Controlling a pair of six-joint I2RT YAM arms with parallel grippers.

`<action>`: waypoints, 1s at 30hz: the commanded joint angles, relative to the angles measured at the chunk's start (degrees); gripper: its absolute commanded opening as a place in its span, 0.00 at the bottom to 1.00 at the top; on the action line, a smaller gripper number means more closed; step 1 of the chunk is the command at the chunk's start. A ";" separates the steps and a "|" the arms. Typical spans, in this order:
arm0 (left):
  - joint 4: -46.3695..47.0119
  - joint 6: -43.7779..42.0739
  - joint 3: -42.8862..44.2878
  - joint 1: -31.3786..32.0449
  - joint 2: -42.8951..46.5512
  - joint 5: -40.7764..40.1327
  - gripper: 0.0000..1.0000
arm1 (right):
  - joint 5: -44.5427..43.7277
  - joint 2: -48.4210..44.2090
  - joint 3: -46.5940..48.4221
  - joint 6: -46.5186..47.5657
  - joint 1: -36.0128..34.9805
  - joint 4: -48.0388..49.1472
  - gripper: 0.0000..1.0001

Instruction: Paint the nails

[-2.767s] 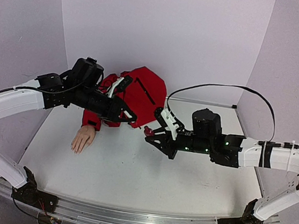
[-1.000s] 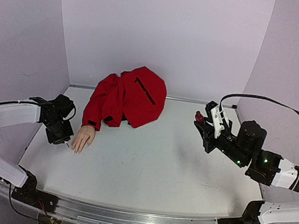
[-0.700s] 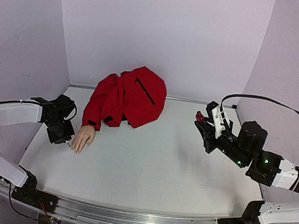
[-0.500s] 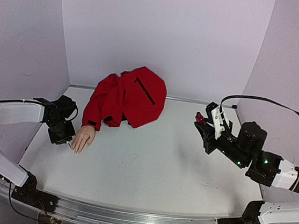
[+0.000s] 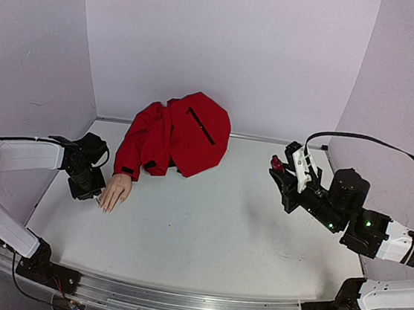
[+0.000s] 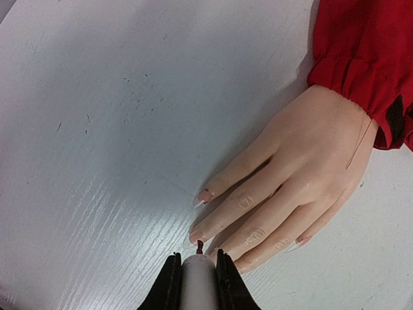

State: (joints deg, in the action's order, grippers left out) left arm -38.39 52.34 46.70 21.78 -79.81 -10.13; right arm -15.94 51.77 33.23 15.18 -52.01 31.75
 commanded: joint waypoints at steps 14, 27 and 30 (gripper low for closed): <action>2.70 -0.89 0.73 -0.47 -1.88 -0.45 0.00 | -1.01 -1.42 0.03 0.46 0.24 4.46 0.00; 2.71 -0.92 0.34 -0.60 -2.34 -0.25 0.00 | -1.05 -1.04 0.08 0.47 0.22 4.55 0.00; 2.71 -0.92 0.25 -0.59 -2.19 -0.33 0.00 | -1.04 -1.06 0.10 0.46 0.29 4.55 0.00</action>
State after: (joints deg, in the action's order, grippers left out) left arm -36.93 52.25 46.68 21.54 -81.93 -10.13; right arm -15.92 51.68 33.19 15.20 -52.01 31.75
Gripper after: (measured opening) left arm 0.161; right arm 0.210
